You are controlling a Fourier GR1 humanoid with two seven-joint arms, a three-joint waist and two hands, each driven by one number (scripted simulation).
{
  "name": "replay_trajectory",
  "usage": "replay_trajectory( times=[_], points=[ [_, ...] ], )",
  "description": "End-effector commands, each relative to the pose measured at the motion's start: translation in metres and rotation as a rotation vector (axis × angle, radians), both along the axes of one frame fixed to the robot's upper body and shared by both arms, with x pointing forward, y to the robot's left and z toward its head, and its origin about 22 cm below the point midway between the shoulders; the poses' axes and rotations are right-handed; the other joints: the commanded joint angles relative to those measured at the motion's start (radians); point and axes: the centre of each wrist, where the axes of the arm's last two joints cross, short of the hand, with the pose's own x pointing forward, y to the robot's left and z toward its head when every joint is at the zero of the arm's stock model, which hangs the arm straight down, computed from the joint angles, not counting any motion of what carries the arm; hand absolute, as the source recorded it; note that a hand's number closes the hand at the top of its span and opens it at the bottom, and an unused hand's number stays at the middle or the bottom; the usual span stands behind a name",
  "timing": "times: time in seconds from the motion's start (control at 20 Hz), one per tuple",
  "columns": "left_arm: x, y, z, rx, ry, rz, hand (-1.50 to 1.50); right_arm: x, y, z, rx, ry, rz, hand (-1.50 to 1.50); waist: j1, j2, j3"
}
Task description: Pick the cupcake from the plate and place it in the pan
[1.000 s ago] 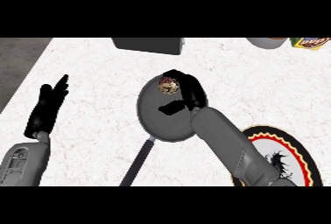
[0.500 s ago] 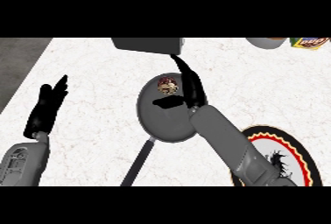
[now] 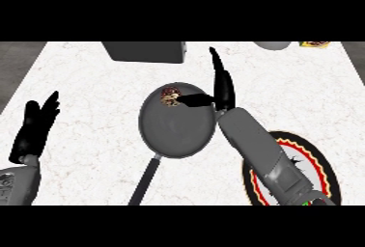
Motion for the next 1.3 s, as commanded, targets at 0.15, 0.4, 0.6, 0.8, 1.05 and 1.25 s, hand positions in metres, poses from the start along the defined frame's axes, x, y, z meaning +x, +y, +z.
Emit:
replay_trajectory(
  times=[0.15,0.4,0.6,0.8,1.05,1.25],
  points=[
    [-0.016,0.007,-0.018,-0.018,0.027,0.068,0.0,0.004,-0.082,0.002,0.037,-0.038,-0.045,-1.5,-0.06,-0.017,-0.001],
    [-0.028,0.019,-0.01,-0.003,0.022,0.076,0.0,-0.025,-0.158,-0.018,0.057,-0.019,-0.006,-1.5,-0.065,-0.018,-0.001],
    [-0.029,0.016,0.001,0.001,0.017,0.071,0.0,-0.031,-0.198,0.02,0.064,0.005,0.032,-1.5,-0.061,-0.018,-0.001],
    [-0.02,0.01,0.004,0.007,0.009,0.072,0.0,-0.053,-0.253,0.021,0.045,0.001,0.035,-1.5,-0.059,-0.015,-0.001],
    [-0.02,0.013,-0.008,0.002,0.008,0.066,0.0,-0.074,-0.305,0.024,0.012,-0.006,0.086,-1.5,-0.056,-0.013,-0.001],
    [-0.027,0.003,0.005,-0.007,-0.004,0.058,0.0,-0.087,-0.329,0.032,-0.001,0.002,0.058,-1.5,-0.051,-0.014,-0.001]
  ],
)
